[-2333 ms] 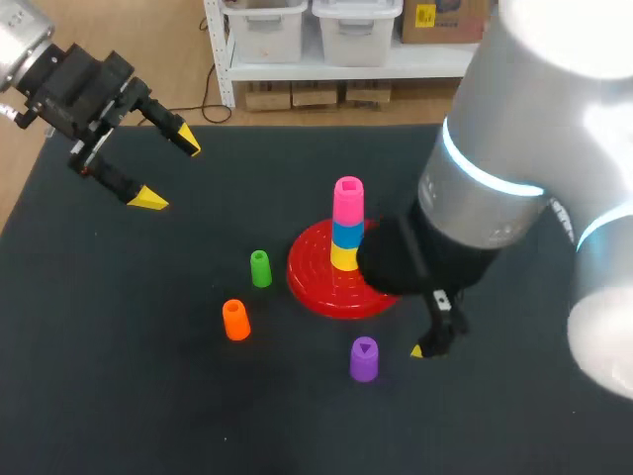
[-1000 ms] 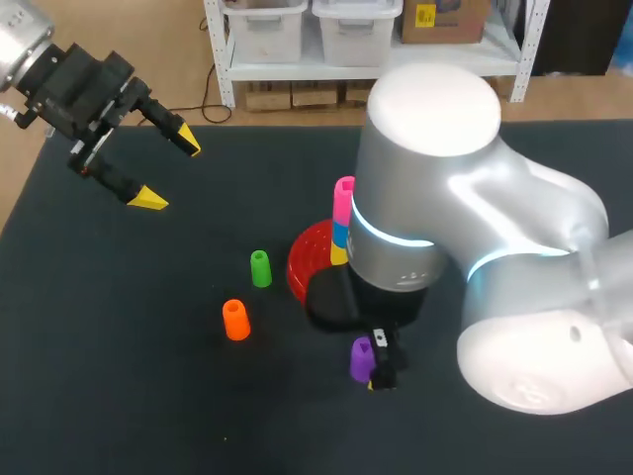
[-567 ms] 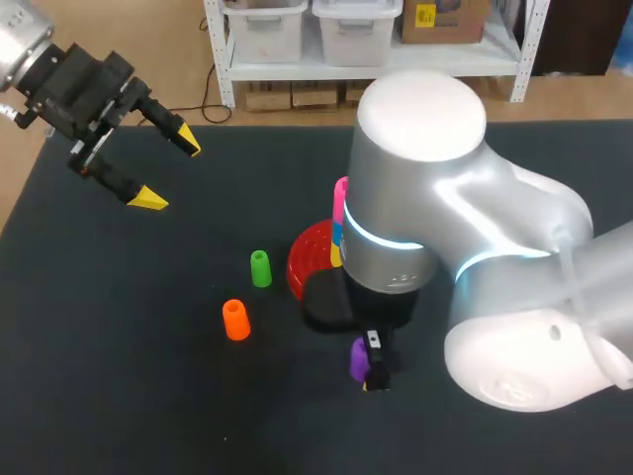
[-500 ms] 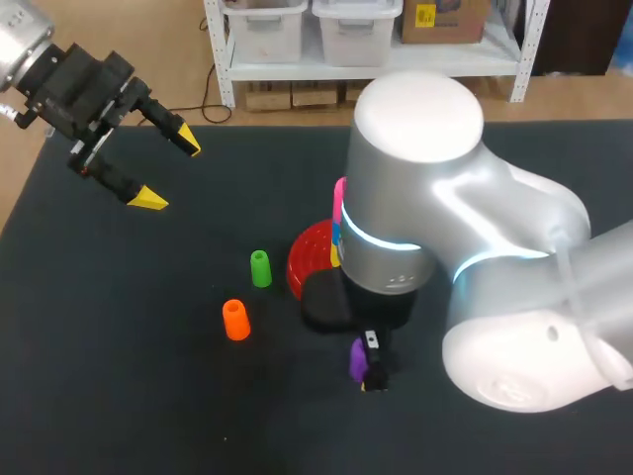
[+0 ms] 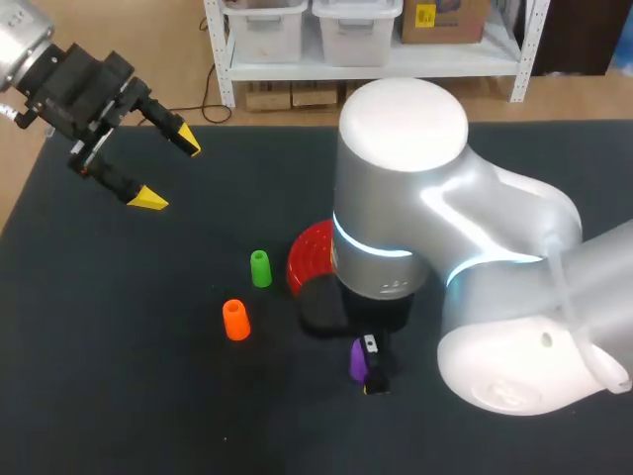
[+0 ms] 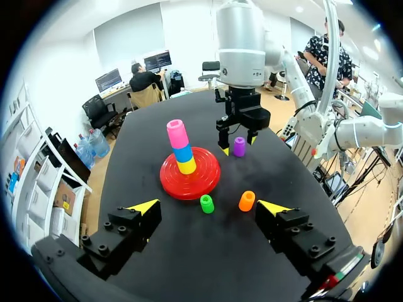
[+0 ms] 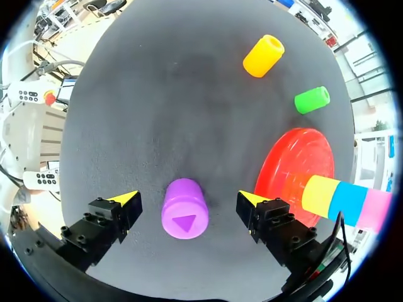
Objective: Pick up and stack the cylinders on the red base in this order: pink,purple,orange,green
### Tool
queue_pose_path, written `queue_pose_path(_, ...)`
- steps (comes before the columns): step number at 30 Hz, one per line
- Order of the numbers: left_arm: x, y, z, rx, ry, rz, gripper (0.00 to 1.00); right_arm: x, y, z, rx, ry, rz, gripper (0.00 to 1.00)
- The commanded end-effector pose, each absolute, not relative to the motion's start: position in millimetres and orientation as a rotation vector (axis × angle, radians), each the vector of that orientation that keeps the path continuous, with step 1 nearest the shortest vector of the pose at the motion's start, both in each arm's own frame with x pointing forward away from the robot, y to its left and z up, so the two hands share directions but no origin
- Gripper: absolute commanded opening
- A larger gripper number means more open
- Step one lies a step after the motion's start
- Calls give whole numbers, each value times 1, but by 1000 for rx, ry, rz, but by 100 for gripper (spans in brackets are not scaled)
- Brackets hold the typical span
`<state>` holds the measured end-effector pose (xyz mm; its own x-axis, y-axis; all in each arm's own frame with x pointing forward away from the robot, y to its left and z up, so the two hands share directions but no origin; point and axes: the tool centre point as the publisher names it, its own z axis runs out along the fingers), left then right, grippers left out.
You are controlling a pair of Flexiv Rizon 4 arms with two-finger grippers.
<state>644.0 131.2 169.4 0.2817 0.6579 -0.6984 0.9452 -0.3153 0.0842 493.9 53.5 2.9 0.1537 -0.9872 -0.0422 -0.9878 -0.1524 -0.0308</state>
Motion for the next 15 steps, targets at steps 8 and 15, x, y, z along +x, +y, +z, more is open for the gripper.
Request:
queue_pose_path(8, 643, 131, 169, 2064, 1433, -769, 100, 497, 54, 4, -2332, 2014, 24, 100)
queue_pose_path(15, 643, 131, 169, 2064, 1433, -769, 100, 501, 55, 6, -2318, 2014, 16, 100)
